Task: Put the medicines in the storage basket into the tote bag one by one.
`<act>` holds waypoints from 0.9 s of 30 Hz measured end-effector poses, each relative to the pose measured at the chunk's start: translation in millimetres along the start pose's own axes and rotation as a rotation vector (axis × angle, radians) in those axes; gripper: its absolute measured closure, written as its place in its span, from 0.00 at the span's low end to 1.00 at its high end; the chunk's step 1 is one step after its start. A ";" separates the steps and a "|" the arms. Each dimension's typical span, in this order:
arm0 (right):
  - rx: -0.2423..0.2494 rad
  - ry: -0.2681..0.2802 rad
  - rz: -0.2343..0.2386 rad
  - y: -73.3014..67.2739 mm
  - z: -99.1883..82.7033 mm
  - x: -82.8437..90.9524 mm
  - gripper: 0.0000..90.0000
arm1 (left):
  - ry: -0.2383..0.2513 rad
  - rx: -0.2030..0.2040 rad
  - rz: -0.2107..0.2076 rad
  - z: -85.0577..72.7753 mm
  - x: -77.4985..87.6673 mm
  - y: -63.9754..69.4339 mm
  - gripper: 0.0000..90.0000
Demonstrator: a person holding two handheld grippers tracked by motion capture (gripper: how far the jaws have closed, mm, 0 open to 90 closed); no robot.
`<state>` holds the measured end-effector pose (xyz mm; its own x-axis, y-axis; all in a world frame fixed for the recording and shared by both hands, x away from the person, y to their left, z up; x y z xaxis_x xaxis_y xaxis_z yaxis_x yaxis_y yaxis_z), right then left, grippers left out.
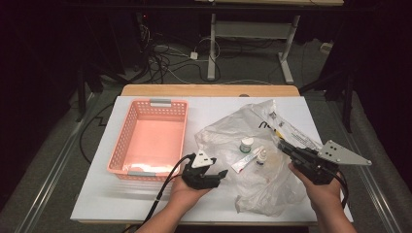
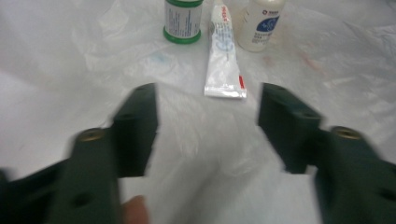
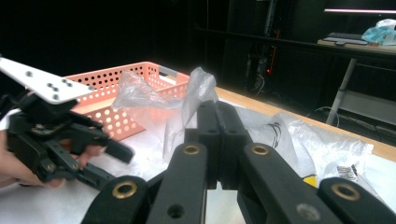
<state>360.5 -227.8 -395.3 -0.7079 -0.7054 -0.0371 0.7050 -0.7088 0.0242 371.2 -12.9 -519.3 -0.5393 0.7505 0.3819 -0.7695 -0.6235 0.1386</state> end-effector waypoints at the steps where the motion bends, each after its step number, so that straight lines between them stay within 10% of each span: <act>1: 0.000 0.000 0.001 -0.3 -0.2 -0.4 1.00 | -0.050 -0.002 0.013 -2.4 -7.9 -1.3 0.25; 3: 0.001 -0.005 0.001 -0.7 -1.1 -0.9 1.00 | -0.187 -0.013 0.042 -14.4 -20.3 -2.9 0.16; 6: 0.000 -0.008 0.004 -1.4 -2.2 -1.5 1.00 | -0.209 -0.052 0.053 -20.2 -23.4 2.1 0.17; 11: 0.003 -0.009 0.008 -2.0 -2.6 -2.8 1.00 | -0.166 -0.126 -0.054 -21.0 -20.1 18.7 0.77; 16: 0.002 -0.012 0.009 -2.6 -3.0 -4.1 1.00 | -0.161 -0.119 -0.078 -21.3 -19.4 20.8 0.98; 27: 0.011 0.004 0.000 -2.8 -0.3 -12.2 1.00 | 0.077 -0.040 -0.061 7.1 7.7 12.3 0.98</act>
<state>367.2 -217.2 -395.2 -0.7077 -0.7054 -0.0407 0.7045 -0.7088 0.0351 360.0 -16.4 -508.1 -0.5148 0.8022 0.3026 -0.8138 -0.5682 0.1220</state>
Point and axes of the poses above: each handheld gripper's, and its own axes: x roughly backward along the jaws, z roughly out of its top, y roughly to its right, the point moved 8 cm from there along -x, roughly forward along the jaws, and after that the axes turned 14 degrees about y, right-handed, at the moved point
